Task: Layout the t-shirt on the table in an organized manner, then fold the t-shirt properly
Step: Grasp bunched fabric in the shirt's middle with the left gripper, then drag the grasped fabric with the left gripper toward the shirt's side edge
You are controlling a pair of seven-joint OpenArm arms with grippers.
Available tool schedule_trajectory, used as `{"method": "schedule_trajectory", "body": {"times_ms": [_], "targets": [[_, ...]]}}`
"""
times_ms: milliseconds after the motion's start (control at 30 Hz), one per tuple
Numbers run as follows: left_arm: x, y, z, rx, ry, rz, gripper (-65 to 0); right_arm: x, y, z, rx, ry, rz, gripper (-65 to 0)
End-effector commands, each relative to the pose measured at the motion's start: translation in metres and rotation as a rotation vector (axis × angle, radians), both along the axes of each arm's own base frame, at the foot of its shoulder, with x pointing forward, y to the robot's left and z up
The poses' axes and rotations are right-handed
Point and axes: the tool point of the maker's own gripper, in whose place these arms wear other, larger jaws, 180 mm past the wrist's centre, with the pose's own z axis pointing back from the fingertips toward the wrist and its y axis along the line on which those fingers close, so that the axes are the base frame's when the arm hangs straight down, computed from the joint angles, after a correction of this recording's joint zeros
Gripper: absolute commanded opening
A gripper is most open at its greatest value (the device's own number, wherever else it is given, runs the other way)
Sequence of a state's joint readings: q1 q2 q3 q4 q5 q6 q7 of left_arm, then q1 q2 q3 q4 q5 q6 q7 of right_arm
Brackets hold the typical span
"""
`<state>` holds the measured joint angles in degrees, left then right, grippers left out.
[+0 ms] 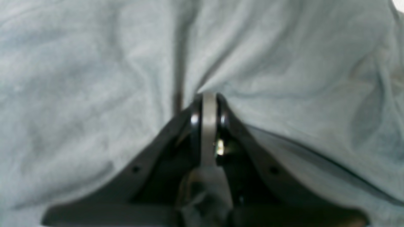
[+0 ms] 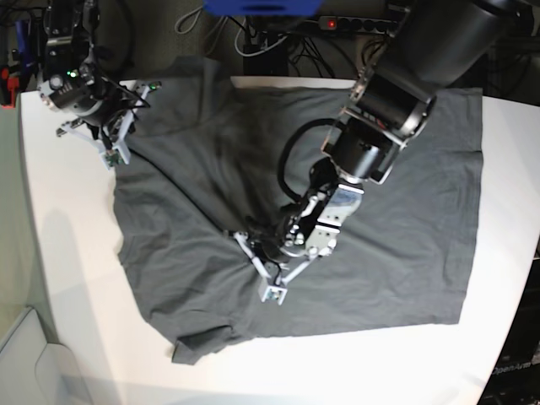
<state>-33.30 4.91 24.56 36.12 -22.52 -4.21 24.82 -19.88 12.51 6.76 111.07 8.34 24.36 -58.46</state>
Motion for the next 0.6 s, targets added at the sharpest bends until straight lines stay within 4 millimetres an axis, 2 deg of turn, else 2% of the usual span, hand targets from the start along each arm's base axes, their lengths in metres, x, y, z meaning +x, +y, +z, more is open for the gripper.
{"method": "schedule_trajectory", "body": {"times_ms": [0, 67, 167, 233, 300, 400, 467, 567], "targets": [[0.019, -0.012, 0.032, -0.031, -0.083, -0.013, -64.8, 0.007, -0.001, 0.008, -0.002, -0.039, 0.009, -65.0], [0.024, -0.020, 0.049, -0.053, -0.123, -0.025, -64.8, 0.014, -0.002, 0.012, -0.005, -0.056, 0.010, -65.0], [0.029, -0.033, 0.084, -0.108, -0.205, -0.045, -64.8, 0.032, -0.004, 0.023, -0.009, -0.103, 0.007, -65.0], [0.018, -0.042, 0.096, -0.164, -0.195, -0.063, -64.8, 0.049, -0.008, 0.035, -0.025, -0.145, 0.015, -65.0], [0.012, -0.037, 0.111, -0.181, -0.191, -0.085, -64.8, 0.066, -0.011, 0.048, -0.040, -0.185, 0.017, -65.0], [-0.024, -0.017, 0.094, -0.137, -0.081, -0.134, -64.9, 0.095, -0.020, 0.062, -0.056, -0.211, -0.007, -65.0], [-0.047, 0.001, 0.080, -0.088, -0.032, -0.156, -64.9, 0.111, -0.025, 0.059, -0.054, -0.197, -0.021, -65.0], [-0.082, 0.038, 0.056, -0.006, 0.034, -0.170, -64.9, 0.135, -0.026, 0.053, -0.038, -0.175, -0.011, -65.0]]}}
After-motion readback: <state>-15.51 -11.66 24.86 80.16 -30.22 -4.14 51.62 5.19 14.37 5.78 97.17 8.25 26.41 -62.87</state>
